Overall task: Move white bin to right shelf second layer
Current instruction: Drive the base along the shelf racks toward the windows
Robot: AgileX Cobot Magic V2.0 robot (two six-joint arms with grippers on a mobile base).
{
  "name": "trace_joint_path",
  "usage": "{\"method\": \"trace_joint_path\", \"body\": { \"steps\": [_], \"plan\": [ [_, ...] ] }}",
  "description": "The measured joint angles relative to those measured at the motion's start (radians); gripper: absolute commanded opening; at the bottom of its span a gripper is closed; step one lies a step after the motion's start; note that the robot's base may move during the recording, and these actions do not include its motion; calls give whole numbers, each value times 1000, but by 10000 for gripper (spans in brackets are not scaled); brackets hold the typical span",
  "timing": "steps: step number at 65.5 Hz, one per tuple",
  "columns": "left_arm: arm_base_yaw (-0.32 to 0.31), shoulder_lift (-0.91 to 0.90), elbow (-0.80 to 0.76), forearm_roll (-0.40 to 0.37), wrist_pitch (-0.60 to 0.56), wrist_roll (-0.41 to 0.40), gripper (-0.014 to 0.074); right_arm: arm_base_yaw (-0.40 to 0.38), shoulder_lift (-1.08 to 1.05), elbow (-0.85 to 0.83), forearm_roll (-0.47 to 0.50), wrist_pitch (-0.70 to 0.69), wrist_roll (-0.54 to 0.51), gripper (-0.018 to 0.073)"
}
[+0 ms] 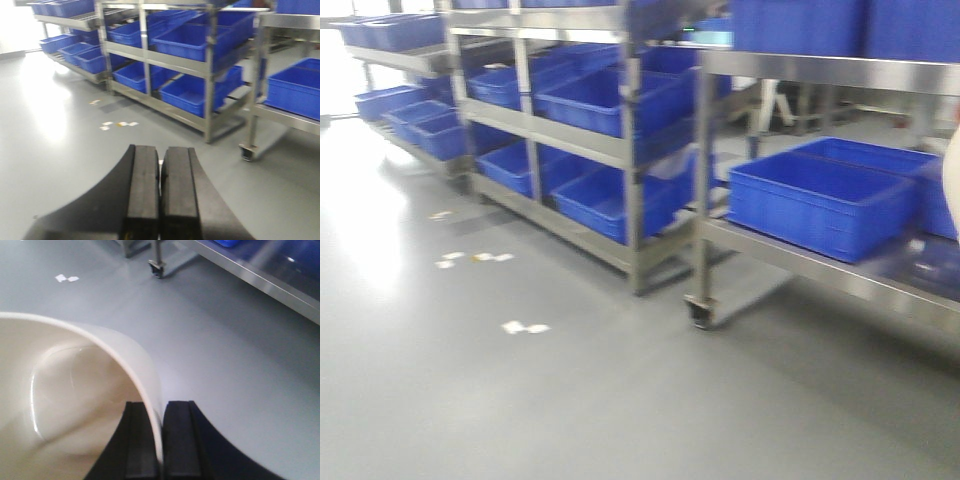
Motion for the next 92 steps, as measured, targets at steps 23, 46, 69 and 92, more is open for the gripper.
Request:
{"method": "trace_joint_path", "body": {
  "steps": [23,46,69,92],
  "plan": [
    [0,0,0,0,0,0,85,0,0,0,0,0,0,48],
    [0,0,0,0,0,0,85,0,0,0,0,0,0,48],
    [0,0,0,0,0,0,85,0,0,0,0,0,0,48],
    [0,0,0,0,0,0,85,0,0,0,0,0,0,48]
  ]
}}
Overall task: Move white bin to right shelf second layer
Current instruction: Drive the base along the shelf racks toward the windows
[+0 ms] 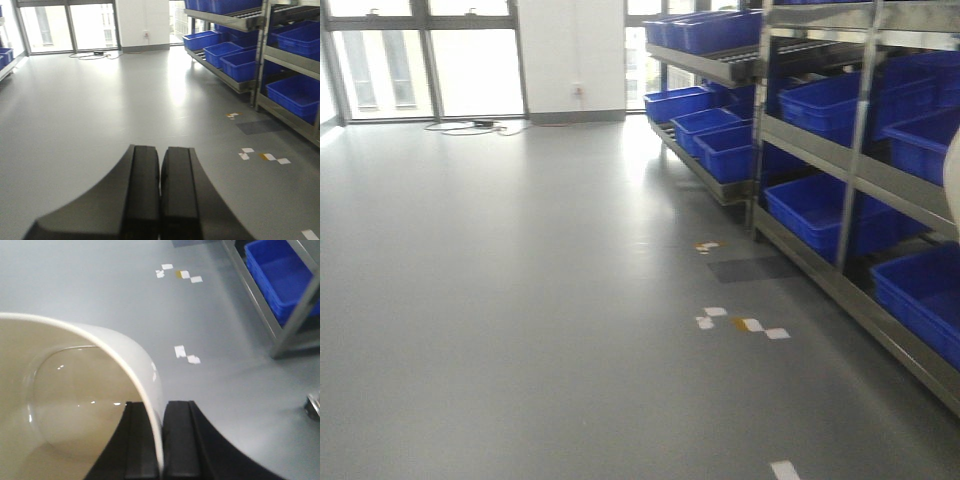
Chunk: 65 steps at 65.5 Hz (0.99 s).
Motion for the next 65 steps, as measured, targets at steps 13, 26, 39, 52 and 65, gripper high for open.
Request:
{"method": "trace_joint_path", "body": {
  "steps": [13,26,39,52,65],
  "plan": [
    [0,0,0,0,0,0,85,0,0,0,0,0,0,48],
    [0,0,0,0,0,0,85,0,0,0,0,0,0,48],
    [0,0,0,0,0,0,85,0,0,0,0,0,0,48],
    [0,0,0,0,0,0,85,0,0,0,0,0,0,48],
    [0,0,0,0,0,0,85,0,0,0,0,0,0,48]
  ]
}}
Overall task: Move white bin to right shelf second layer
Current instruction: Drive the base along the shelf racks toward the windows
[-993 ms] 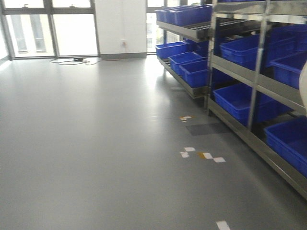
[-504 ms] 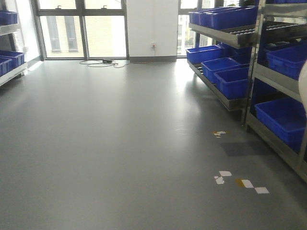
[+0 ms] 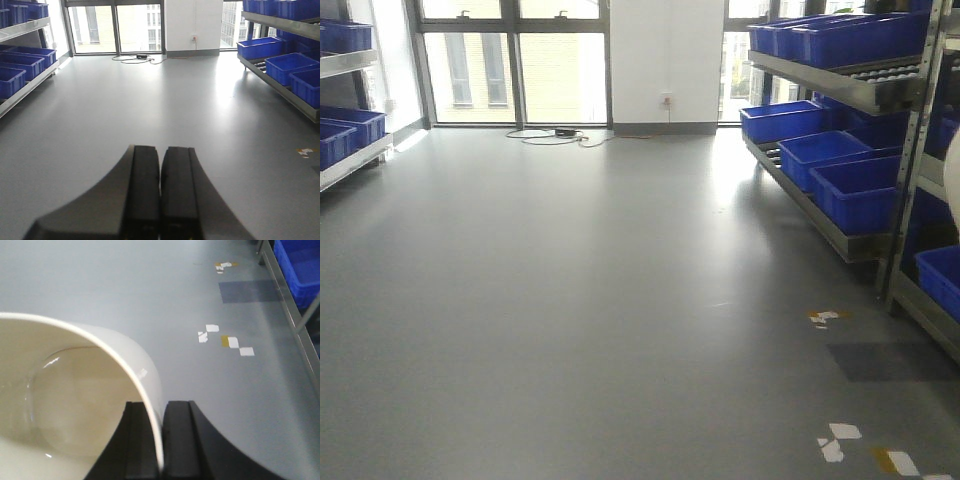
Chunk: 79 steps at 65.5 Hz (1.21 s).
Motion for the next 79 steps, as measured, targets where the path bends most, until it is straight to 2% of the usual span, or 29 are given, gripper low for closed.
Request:
{"method": "trace_joint_path", "body": {
  "steps": [79],
  "plan": [
    [0,0,0,0,0,0,85,0,0,0,0,0,0,48]
  ]
}}
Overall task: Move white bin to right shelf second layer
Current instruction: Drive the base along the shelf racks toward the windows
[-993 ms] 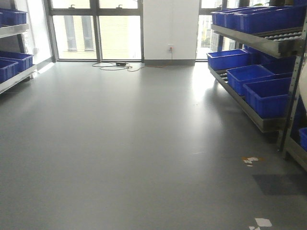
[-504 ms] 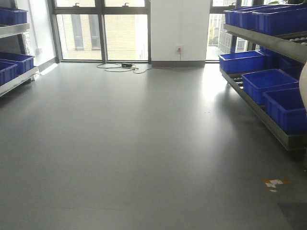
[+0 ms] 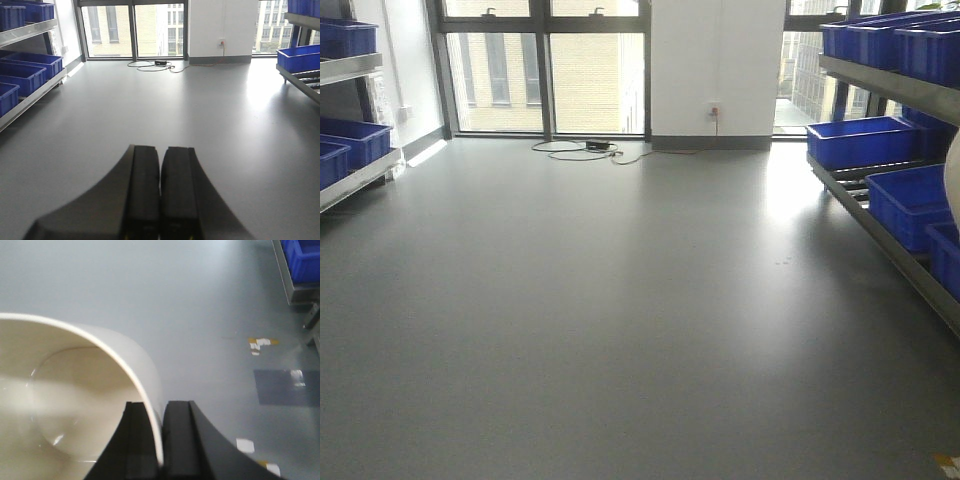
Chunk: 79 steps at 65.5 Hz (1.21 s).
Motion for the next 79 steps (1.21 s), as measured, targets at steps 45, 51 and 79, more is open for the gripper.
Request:
{"method": "trace_joint_path", "body": {
  "steps": [45,51,79],
  "plan": [
    [0,0,0,0,0,0,85,0,0,0,0,0,0,48],
    [0,0,0,0,0,0,85,0,0,0,0,0,0,48],
    [0,0,0,0,0,0,85,0,0,0,0,0,0,48]
  ]
}}
